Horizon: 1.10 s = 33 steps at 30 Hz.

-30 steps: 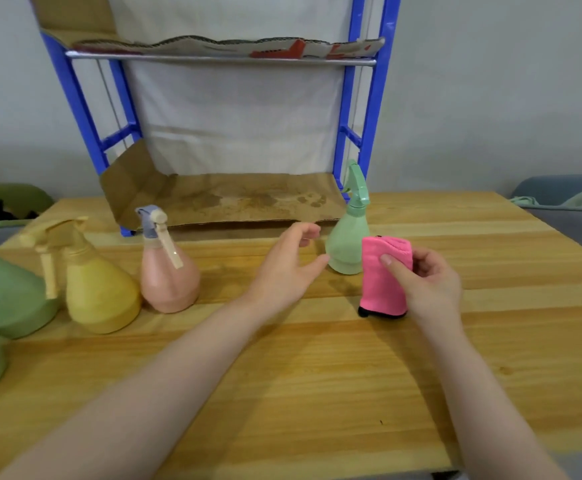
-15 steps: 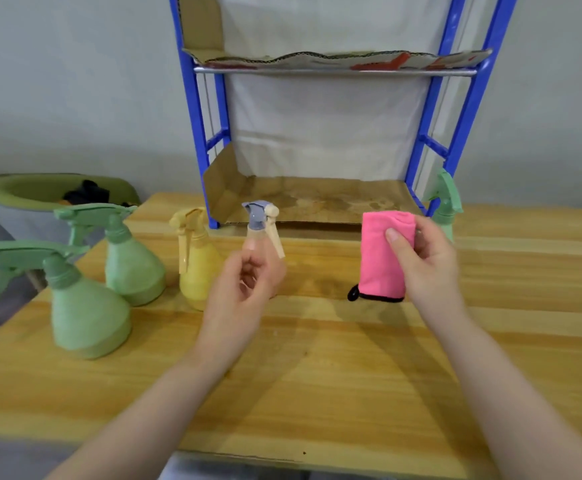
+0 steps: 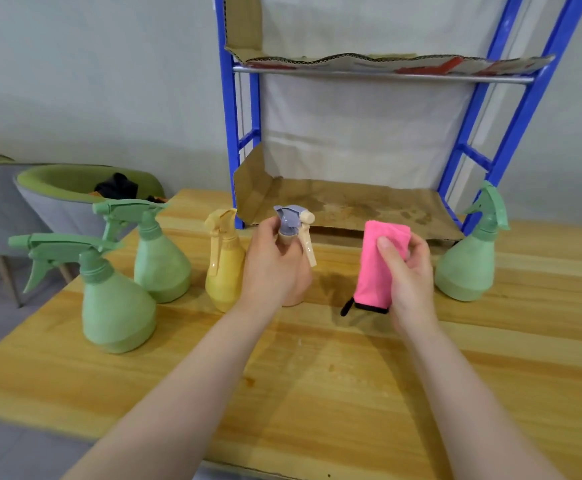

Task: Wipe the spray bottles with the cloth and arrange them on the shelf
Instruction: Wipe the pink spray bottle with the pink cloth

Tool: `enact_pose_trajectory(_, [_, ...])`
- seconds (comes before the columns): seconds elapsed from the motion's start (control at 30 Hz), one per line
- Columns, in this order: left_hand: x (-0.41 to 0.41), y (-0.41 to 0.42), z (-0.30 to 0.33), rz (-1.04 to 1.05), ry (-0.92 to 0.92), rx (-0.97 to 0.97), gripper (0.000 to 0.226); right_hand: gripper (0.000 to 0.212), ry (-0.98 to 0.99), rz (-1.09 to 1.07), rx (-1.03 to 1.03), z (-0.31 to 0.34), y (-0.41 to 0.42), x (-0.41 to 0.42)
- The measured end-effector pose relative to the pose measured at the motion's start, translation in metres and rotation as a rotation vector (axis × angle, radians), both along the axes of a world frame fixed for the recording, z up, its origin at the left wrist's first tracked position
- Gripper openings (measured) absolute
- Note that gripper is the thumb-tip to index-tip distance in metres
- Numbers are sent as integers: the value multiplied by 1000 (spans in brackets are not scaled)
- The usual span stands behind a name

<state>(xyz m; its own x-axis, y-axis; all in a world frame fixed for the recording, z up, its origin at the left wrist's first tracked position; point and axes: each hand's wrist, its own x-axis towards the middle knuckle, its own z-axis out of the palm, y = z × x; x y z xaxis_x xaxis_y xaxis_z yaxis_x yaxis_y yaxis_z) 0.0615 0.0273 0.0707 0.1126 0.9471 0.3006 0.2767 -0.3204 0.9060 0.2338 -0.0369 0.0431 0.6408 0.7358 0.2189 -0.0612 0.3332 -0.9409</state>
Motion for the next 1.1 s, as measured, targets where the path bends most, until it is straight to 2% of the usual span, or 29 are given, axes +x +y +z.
enact_pose_trajectory(0.1, [1, 6, -2, 43, -7, 25, 27, 42, 94, 57, -3, 2, -2, 1])
enact_pose_trajectory(0.27, [5, 13, -5, -2, -86, 73, 14, 21, 0, 87, 34, 3, -6, 0])
enact_pose_trajectory(0.57, [14, 9, -3, -349, -381, 53, 15, 15, -153, 10, 1, 6, -6, -2])
enact_pose_trajectory(0.73, [15, 6, -16, -399, -536, 37, 28, 15, -173, 13, -22, 5, -4, -1])
enact_pose_trajectory(0.87, [11, 8, -15, -450, -537, 4, 32, 18, -240, 107, 7, 8, -5, -8])
enact_pose_trajectory(1.1, [9, 5, -15, -504, -545, -52, 33, 23, -489, 216, -27, 3, -7, -20])
